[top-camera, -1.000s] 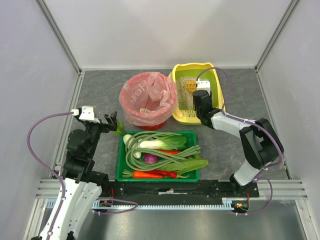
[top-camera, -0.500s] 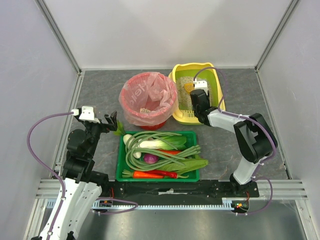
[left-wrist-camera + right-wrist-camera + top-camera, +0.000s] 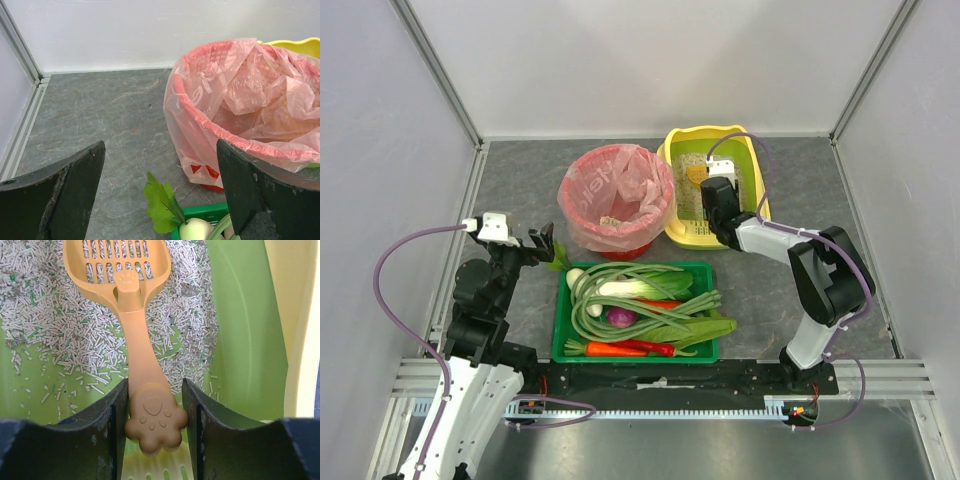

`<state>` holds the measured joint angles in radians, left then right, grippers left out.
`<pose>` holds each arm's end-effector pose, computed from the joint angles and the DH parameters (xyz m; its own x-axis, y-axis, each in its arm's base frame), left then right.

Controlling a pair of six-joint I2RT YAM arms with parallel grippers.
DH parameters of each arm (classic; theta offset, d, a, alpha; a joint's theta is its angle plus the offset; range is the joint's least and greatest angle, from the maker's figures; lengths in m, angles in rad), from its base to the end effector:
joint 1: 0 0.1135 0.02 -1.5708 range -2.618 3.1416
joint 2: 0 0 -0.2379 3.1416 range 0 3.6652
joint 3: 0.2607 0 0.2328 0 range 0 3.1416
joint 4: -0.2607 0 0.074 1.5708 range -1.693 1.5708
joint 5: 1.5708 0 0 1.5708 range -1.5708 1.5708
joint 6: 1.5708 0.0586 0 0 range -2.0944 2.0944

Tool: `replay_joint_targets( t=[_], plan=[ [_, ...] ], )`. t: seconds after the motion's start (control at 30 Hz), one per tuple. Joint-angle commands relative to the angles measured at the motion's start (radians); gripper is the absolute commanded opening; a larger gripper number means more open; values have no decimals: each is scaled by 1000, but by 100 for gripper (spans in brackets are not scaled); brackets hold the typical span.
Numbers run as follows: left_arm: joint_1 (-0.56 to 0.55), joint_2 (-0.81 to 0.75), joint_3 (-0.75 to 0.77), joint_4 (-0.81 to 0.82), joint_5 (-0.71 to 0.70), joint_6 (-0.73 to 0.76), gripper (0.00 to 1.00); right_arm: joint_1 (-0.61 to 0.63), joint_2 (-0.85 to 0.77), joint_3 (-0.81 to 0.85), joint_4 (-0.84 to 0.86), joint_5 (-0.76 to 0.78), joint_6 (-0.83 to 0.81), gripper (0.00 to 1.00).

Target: Clean the litter box

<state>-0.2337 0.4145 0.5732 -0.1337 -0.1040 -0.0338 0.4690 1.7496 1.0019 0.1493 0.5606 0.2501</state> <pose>0.1445 -0.0282 0.3074 0.0199 -0.0393 -0.9990 0.1301 0.9908 -0.0364 0.3443 0.1395 0.1690 -0.4846 -0.0106 -0.8747 0.1332 0.9874 -0.0857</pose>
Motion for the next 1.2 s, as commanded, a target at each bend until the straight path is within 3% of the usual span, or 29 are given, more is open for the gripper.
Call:
replay_joint_targets(
  t=[0.0, 0.2, 0.47, 0.8, 1.03, 1.17],
  plan=[
    [-3, -14, 33, 3, -14, -20, 99, -6, -2, 41, 18, -25, -2, 55],
    [-4, -16, 33, 2, -10, -20, 99, -7, -9, 44, 18, -48, -11, 63],
    [-4, -19, 33, 3, -10, -20, 99, -7, -76, 37, 38, -64, -35, 62],
    [-3, 0, 57, -27, 7, -37, 99, -16, -335, -68, 76, -186, -120, 64],
    [-1, 40, 86, -49, 40, -81, 99, -161, -518, -143, 17, -369, -60, 71],
    [-1, 21, 80, -41, 24, -74, 100, -223, -652, -175, -24, -386, -72, 74]
  ],
)
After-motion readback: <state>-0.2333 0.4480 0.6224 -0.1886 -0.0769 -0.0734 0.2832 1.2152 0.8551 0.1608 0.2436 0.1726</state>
